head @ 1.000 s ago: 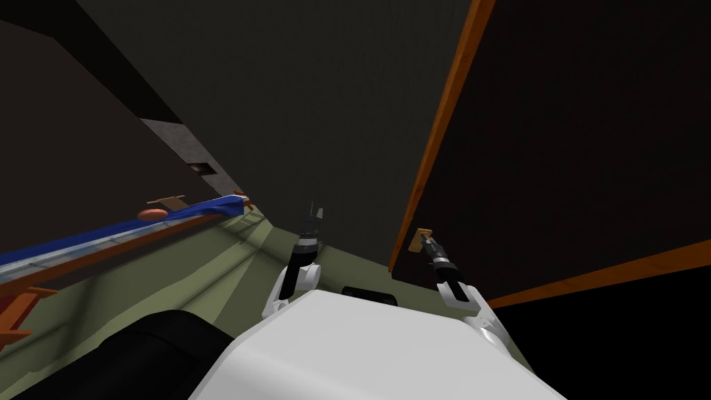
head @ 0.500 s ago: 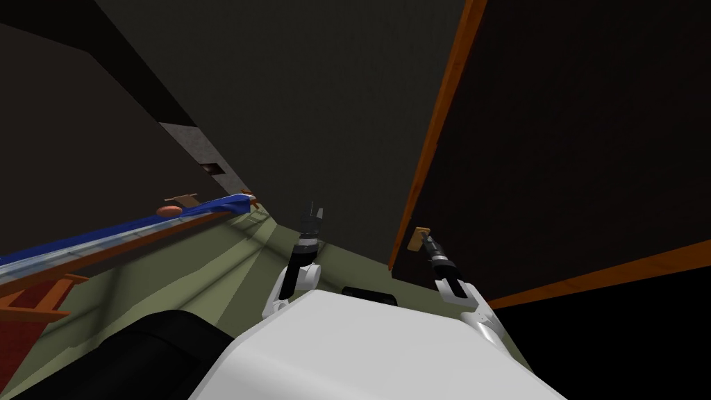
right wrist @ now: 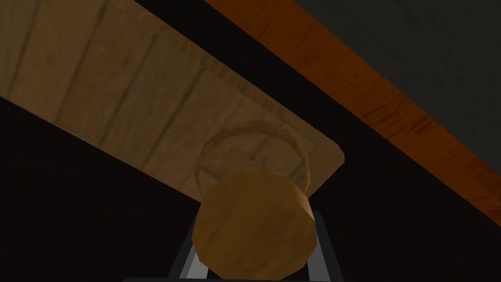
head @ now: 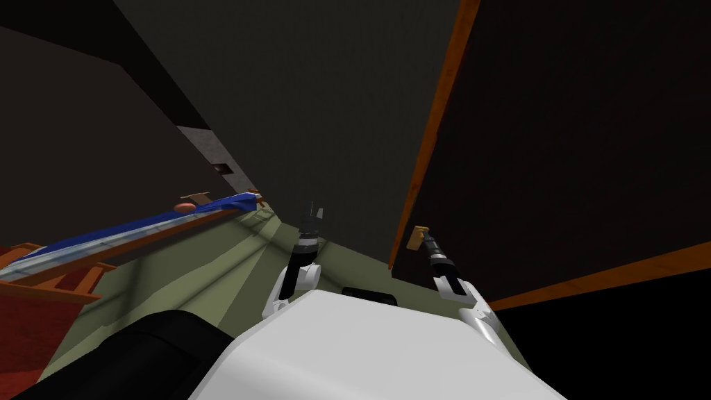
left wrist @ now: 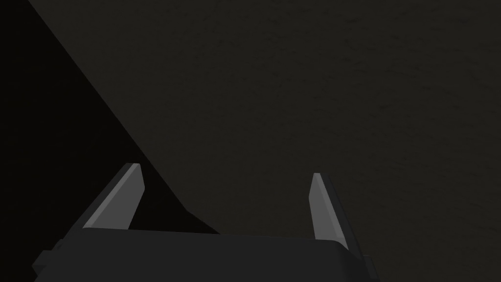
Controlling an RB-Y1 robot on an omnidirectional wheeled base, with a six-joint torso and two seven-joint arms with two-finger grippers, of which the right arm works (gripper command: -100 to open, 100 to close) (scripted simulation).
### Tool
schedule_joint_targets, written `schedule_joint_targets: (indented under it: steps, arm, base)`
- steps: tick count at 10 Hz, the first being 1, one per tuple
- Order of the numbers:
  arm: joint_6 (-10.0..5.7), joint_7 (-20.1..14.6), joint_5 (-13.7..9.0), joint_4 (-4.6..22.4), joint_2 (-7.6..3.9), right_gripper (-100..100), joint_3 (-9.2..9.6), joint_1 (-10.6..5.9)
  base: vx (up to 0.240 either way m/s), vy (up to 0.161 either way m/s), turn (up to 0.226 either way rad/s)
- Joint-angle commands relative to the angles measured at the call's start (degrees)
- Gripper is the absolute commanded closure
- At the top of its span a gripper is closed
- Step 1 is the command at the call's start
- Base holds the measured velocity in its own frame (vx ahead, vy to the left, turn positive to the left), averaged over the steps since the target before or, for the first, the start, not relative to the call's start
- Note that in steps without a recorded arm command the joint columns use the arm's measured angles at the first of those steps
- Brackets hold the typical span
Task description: Pull the door open
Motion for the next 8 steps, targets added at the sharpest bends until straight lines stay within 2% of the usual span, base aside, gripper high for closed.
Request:
schedule_joint_targets:
  steps: [1, 2, 3, 4, 5, 7, 8]
  arm:
    - [0.33, -2.0, -0.9, -0.7, 0.46, 100, 1.31, 0.21]
    - [0.3, -4.0, -3.0, -0.1, 0.19, 100, 1.81, -0.32]
    - [0.3, -4.3, -3.0, -0.1, 0.19, 100, 1.81, -0.32]
    - [0.26, -6.5, -5.2, 0.6, -0.09, 100, 2.32, -0.85]
    - [0.26, -6.7, -5.2, 0.6, -0.09, 100, 2.32, -0.85]
    - [0.17, -10.4, -9.3, 1.9, -0.67, 100, 3.39, -1.97]
    - [0.17, -11.4, -9.6, 1.9, -0.67, 100, 3.39, -1.97]
  base:
    - [-0.043, -0.021, 0.023]
    - [-0.046, -0.031, 0.071]
    - [-0.042, -0.024, 0.039]
    - [-0.054, -0.019, 0.076]
    - [-0.046, -0.018, 0.027]
    - [-0.058, -0.033, 0.084]
    - [-0.058, -0.036, 0.062]
